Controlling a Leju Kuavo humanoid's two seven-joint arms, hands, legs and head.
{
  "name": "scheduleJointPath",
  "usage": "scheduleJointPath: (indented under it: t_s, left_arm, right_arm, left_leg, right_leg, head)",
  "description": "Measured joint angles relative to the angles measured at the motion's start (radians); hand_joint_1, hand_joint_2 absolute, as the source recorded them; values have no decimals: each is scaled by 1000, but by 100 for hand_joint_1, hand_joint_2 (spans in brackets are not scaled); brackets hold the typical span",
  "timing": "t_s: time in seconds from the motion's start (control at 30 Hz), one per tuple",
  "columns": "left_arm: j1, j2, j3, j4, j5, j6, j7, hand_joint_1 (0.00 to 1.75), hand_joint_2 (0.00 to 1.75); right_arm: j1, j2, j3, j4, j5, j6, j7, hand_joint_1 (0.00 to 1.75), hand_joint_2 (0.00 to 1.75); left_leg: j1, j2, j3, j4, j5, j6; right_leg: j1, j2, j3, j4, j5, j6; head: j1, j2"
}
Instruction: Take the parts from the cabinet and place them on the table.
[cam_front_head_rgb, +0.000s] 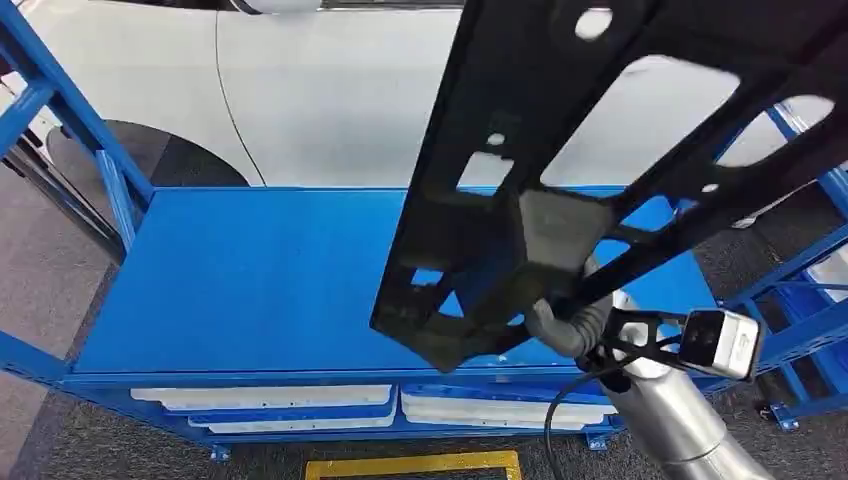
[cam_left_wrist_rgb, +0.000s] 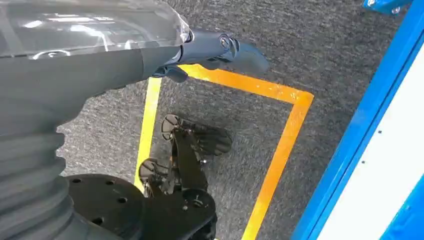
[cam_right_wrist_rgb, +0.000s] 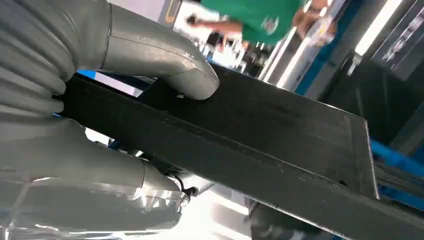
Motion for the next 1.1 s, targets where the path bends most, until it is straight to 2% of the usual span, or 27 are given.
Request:
scheduleJointPath:
  t_s: [0.03,0.1,0.13,0.17,0.23,0.27,0.3,0.33,0.37,0.43,0.47,0.5,0.53,0.57,0.6,0.63,0.67,0.77,0.8,0.83,0.87,0.93,0.97,1.0,1.03,1.07,1.1]
  left_arm:
    - [0,0,0,0,-1,0,-1,0,175]
    - [-1,0,-1,0,-2,0,-2,0,175]
    - [-3,0,-2,0,-3,0,1,0,175]
    - [-4,1,-2,0,-5,0,5,0,175]
    - [-4,4,-3,0,-8,0,13,0,175]
    - [-5,5,-3,0,-8,0,14,0,175]
    - [-5,5,-3,0,-8,1,15,0,175]
    - [-6,11,-3,0,-8,3,19,0,175]
    - [-6,11,-3,0,-8,3,22,0,175]
    - [-6,11,-3,0,-6,6,26,0,175]
    - [-7,11,-3,0,-1,8,29,0,175]
    - [-7,11,-3,0,-1,10,31,0,175]
    - [-7,12,-3,0,0,13,34,0,175]
    - [-7,12,-2,0,2,16,35,0,175]
    - [-7,13,-2,0,2,19,37,0,175]
    - [-8,13,-2,0,2,21,39,0,175]
    - [-10,13,-2,0,2,22,40,0,175]
    - [-9,15,-2,0,-2,22,40,0,175]
    - [-9,15,-2,0,-2,22,41,0,175]
    - [-12,15,-3,0,-5,22,43,0,175]
    - [-13,15,-3,0,-6,22,44,0,175]
    - [-12,19,-4,0,-12,23,50,0,175]
    - [-12,19,-4,0,-15,25,59,0,175]
    - [-12,21,-5,0,-18,27,72,0,175]
    - [-12,21,-5,0,-21,33,88,0,175]
    - [-11,21,-5,0,-21,37,103,0,175]
    - [-11,21,-5,0,-20,40,117,0,175]
  right_arm:
    - [11,6,5,-16,2,0,2,175,175]
    - [14,8,15,-48,3,-5,11,175,175]
    - [13,7,22,-66,2,-17,20,175,175]
    - [12,8,31,-80,-3,-29,26,175,175]
    - [12,8,45,-110,-11,-52,37,175,175]
    - [11,8,50,-122,-13,-60,39,175,175]
    - [11,8,53,-132,-14,-65,40,175,175]
    - [10,5,55,-141,-16,-73,39,175,175]
    - [9,4,57,-148,-18,-80,39,175,175]
    - [10,3,61,-156,-23,-88,30,175,175]
    - [11,3,63,-156,-24,-90,26,175,175]
    - [14,3,65,-156,-25,-92,21,175,175]
    - [16,3,67,-156,-27,-92,14,175,175]
    - [17,3,68,-156,-29,-92,9,175,175]
    - [18,3,68,-156,-30,-92,2,175,175]
    - [18,3,69,-157,-31,-92,-2,175,175]
    - [21,2,69,-161,-31,-94,-6,175,175]
    - [32,2,68,-166,-31,-102,-8,175,175]
    - [39,2,67,-170,-32,-108,-8,175,175]
    - [45,3,65,-172,-35,-111,-9,175,175]
    - [50,3,60,-175,-37,-113,-10,175,175]
    - [62,3,43,-175,-42,-116,-12,175,175]
    - [69,3,39,-175,-41,-117,-13,175,175]
    - [78,3,32,-175,-36,-118,-14,175,175]
    - [86,3,27,-175,-30,-118,-15,175,175]
    - [93,3,22,-177,-25,-118,-15,175,175]
    - [95,3,16,-179,-17,-124,-15,175,175]
  left_leg:
    - [0,2,1,0,-1,-1]
    - [0,8,4,5,-1,-4]
    - [-1,9,4,7,-3,-8]
    - [-9,12,0,13,-4,-14]
    - [-7,20,-1,10,-1,-23]
    - [-5,25,1,7,3,-30]
    - [-8,26,0,8,1,-37]
    - [-2,21,-8,27,-27,-43]
    - [-2,20,-22,73,-73,-45]
    - [0,19,-75,232,-170,-51]
    - [0,19,-93,294,-197,-52]
    - [0,19,-91,316,-202,-53]
    - [0,19,-66,285,-186,-52]
    - [0,19,-23,219,-159,-51]
    - [1,17,45,112,-122,-48]
    - [3,3,110,16,-104,-45]
    - [-4,-8,113,-2,-110,-37]
    - [-11,-2,106,-2,-86,-17]
    - [-11,-1,99,-10,-72,-11]
    - [-5,9,95,-13,-57,-2]
    - [-6,10,79,-14,-46,5]
    - [-8,15,53,-13,-27,11]
    - [-9,17,40,-12,-17,11]
    - [-10,19,25,-11,-8,10]
    - [-10,21,11,-11,2,9]
    - [-10,22,-3,-9,11,7]
    - [-10,24,-16,-7,19,4]
  right_leg:
    - [-2,0,16,-44,37,0]
    - [-3,-7,95,-213,128,-4]
    - [-1,-25,127,-286,144,-8]
    - [8,-25,133,-302,141,-10]
    - [9,-14,126,-297,145,-17]
    - [11,-9,125,-297,148,-22]
    - [5,-8,124,-307,156,-32]
    - [4,-9,123,-312,164,-38]
    - [4,-8,119,-313,169,-45]
    - [8,-6,106,-312,179,-51]
    - [9,-4,98,-311,185,-51]
    - [10,-1,88,-310,192,-49]
    - [10,2,79,-308,199,-47]
    - [10,5,71,-306,205,-44]
    - [10,9,62,-304,211,-40]
    - [9,11,58,-302,218,-36]
    - [13,12,56,-301,224,-29]
    - [6,12,57,-309,243,-10]
    - [9,14,54,-311,253,-4]
    - [3,15,43,-300,229,-2]
    - [3,13,27,-264,170,-1]
    - [0,12,-12,-117,53,4]
    - [0,12,-27,-45,20,6]
    - [0,12,-28,1,16,7]
    - [0,12,-8,0,36,6]
    - [1,12,33,-42,68,4]
    - [1,11,93,-121,100,1]
  head:
    - [0,0]
    - [0,0]
    - [0,0]
    - [0,0]
    - [0,0]
    - [0,0]
    - [0,0]
    - [0,0]
    - [0,0]
    - [0,0]
    - [0,0]
    - [0,0]
    - [0,0]
    - [0,0]
    - [0,0]
    - [0,0]
    - [0,0]
    - [0,0]
    - [0,0]
    - [0,0]
    - [0,0]
    - [0,0]
    - [0,0]
    - [0,0]
    - [0,0]
    - [0,0]
    - [0,0]
